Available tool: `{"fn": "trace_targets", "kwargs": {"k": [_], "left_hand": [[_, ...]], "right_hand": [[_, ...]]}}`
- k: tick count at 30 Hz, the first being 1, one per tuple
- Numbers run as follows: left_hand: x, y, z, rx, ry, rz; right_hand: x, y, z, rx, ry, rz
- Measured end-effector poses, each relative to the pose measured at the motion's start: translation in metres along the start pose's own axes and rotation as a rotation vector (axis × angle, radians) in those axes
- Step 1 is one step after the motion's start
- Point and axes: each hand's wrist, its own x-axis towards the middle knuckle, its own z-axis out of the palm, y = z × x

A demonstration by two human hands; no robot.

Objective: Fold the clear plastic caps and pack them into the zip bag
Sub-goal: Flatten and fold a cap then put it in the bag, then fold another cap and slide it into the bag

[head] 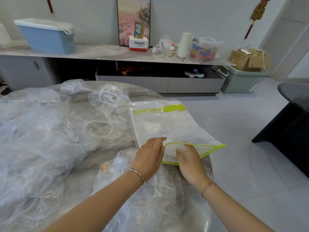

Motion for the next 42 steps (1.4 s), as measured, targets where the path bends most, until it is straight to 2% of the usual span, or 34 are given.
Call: {"fn": "trace_targets", "kwargs": {"k": [2, 4, 6, 8, 15, 21, 27, 31, 35, 39, 42], "left_hand": [[0.001, 0.001, 0.002, -0.011, -0.033, -0.002], [-0.002, 0.001, 0.006, -0.051, -0.079, -0.025], [-0.005, 0.000, 0.009, -0.079, -0.144, -0.044], [-0.008, -0.002, 0.011, -0.064, -0.237, -0.043], [-0.009, -0.003, 0.010, 0.084, -0.463, -0.037], [-0.008, -0.008, 0.007, 0.048, -0.411, -0.066], [-0.005, -0.013, 0.010, -0.025, -0.413, -0.128], [-0.001, -0.009, 0.008, 0.063, -0.489, -0.160], [-0.007, -0.001, -0.017, 0.089, -0.436, -0.194], [-0.055, 0.014, -0.056, 0.260, -0.570, -0.199], [-0.092, 0.018, -0.063, 0.362, -0.690, -0.249]], "right_hand": [[-0.018, 0.013, -0.007, -0.185, -0.092, -0.201], [-0.029, 0.020, -0.014, -0.407, -0.290, -0.346], [-0.028, 0.026, -0.019, -0.576, -0.420, -0.438], [-0.021, 0.030, -0.020, -0.618, -0.470, -0.465], [0.012, 0.025, -0.002, -0.592, -0.536, -0.426], [0.029, 0.021, 0.005, -0.572, -0.535, -0.403], [0.002, 0.031, -0.014, -0.533, -0.540, -0.427], [-0.024, 0.032, -0.032, -0.401, -0.455, -0.439], [-0.047, 0.023, -0.040, -0.318, -0.429, -0.376], [-0.068, -0.007, -0.035, -0.289, -0.463, -0.338], [-0.082, -0.020, -0.017, -0.251, -0.510, -0.209]]}}
